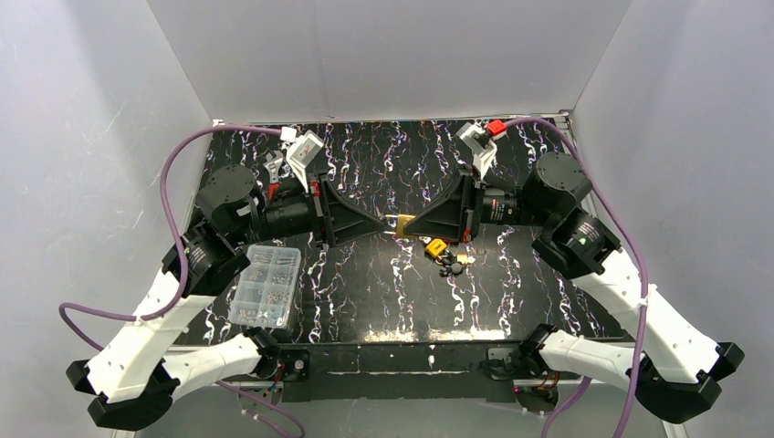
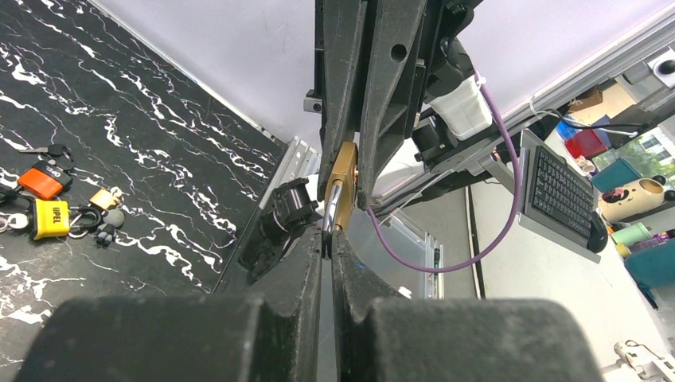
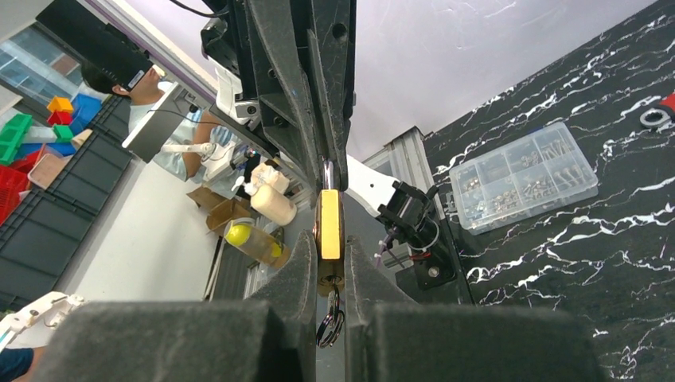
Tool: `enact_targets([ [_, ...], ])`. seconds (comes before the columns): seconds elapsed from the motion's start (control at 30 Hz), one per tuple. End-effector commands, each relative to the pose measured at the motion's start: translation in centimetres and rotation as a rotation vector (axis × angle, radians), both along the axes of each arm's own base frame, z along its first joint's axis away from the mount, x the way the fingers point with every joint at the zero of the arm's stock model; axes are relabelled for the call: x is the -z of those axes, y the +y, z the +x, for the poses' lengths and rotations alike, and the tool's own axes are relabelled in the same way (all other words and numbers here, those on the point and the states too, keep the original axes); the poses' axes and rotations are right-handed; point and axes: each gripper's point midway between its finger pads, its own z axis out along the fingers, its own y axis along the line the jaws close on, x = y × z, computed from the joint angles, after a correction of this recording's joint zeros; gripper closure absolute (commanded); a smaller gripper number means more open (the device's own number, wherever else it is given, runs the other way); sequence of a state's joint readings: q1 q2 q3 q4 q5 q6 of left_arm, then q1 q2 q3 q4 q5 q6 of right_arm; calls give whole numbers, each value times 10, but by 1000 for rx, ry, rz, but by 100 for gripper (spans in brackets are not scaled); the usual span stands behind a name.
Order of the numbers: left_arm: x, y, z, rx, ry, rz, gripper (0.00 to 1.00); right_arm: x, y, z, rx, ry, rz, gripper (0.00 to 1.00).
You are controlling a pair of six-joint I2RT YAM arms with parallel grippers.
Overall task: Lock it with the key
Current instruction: Lock the lock.
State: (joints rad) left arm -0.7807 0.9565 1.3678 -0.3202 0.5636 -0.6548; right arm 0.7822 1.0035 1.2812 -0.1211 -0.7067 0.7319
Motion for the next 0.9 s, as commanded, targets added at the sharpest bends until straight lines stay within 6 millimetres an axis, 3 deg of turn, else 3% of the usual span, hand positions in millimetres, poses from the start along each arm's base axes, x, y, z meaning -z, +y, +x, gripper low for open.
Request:
enact_targets([
  [0.0,14,-21,0,59,28,18,100,-18,14,0,-6,-36,29,99],
  [0.87,14,-50,-16,128,25,29,100,4,42,2,-18,-27,-52,99],
])
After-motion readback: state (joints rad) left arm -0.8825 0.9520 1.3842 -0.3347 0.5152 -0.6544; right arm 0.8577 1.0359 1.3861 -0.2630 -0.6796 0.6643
